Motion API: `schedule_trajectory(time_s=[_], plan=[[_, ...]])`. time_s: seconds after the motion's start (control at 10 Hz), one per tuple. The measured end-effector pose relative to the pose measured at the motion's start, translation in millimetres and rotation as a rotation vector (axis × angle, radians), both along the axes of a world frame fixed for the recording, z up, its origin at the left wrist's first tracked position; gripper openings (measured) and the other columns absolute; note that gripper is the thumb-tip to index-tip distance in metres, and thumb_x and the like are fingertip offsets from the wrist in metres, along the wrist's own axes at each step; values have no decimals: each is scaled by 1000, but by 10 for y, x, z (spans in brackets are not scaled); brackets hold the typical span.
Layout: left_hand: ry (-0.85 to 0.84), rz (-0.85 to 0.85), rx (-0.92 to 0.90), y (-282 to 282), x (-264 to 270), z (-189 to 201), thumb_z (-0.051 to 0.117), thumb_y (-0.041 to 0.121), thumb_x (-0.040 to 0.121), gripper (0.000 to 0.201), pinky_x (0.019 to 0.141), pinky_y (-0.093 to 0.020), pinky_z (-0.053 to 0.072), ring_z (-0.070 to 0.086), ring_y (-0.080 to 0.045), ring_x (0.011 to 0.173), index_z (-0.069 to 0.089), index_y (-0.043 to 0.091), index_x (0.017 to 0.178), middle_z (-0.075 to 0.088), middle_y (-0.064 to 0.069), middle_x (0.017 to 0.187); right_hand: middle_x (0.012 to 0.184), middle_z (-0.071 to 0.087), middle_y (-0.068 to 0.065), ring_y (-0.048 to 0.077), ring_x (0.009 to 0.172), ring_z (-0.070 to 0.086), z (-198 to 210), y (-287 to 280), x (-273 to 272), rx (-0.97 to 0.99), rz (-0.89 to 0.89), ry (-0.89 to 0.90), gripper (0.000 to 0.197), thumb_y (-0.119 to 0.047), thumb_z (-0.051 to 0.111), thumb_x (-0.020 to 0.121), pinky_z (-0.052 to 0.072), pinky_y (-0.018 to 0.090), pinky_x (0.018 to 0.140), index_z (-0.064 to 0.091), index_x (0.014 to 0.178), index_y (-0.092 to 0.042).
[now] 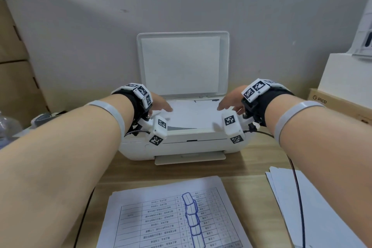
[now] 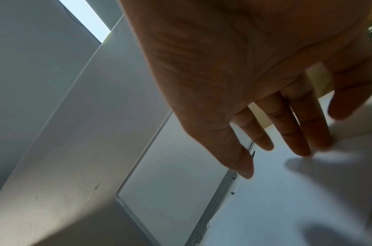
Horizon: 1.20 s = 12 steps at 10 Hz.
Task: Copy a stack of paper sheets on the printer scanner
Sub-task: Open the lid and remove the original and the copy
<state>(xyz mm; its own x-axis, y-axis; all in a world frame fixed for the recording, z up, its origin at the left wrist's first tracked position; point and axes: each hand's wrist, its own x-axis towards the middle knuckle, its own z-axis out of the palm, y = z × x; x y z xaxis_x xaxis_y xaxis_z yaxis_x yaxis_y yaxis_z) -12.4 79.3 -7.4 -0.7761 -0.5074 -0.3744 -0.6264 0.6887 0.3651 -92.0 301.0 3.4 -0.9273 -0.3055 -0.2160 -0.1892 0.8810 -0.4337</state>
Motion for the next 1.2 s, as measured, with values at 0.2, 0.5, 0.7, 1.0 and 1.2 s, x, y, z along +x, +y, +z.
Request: schedule_trajectory(time_s=[0.2, 0.5, 0.7, 1.0, 1.2], plan=[[-114, -248, -302, 68, 98, -41, 61, 74, 73, 93, 102, -39, 47, 52, -27, 125, 46, 13, 142, 49, -8, 143, 80, 49, -5, 11, 65, 50, -32, -15, 56, -15, 4, 12, 39, -29, 60, 96, 44, 26, 57, 57, 129, -8], [231, -265, -254, 61, 118, -74, 56, 31, 95, 39, 81, -27, 49, 60, -26, 102, 55, 28, 134, 58, -4, 124, 92, 54, 1, 20, 76, 54, -79, 49, -93, -245, -72, -8, 45, -32, 56, 97, 48, 29, 60, 51, 134, -5], [468, -112, -72, 79, 84, -41, 47, 38, 100, 39, 70, -34, 57, 56, -29, 103, 61, 16, 128, 58, -9, 125, 92, 53, 6, 19, 64, 54, -48, 158, -161, -482, -209, -27, 45, -41, 48, 96, 52, 31, 66, 52, 125, -8], [693, -247, -39, 172, -7, 105, 69, 24, 87, 10, 74, -24, 50, 61, -17, 79, 75, 23, 94, 72, -4, 92, 105, 67, 12, 20, 77, 67, 110, 629, -341, -693, -233, 35, 25, -12, 61, 86, 56, 25, 55, 58, 111, -9], [707, -447, -32, 668, -134, 26, 70, 12, 84, 24, 82, -18, 45, 67, -9, 92, 78, 28, 101, 75, 8, 92, 100, 61, 5, 17, 76, 61, 151, 1576, -18, -536, -328, 104, 24, -16, 67, 86, 53, 25, 56, 56, 107, -15]])
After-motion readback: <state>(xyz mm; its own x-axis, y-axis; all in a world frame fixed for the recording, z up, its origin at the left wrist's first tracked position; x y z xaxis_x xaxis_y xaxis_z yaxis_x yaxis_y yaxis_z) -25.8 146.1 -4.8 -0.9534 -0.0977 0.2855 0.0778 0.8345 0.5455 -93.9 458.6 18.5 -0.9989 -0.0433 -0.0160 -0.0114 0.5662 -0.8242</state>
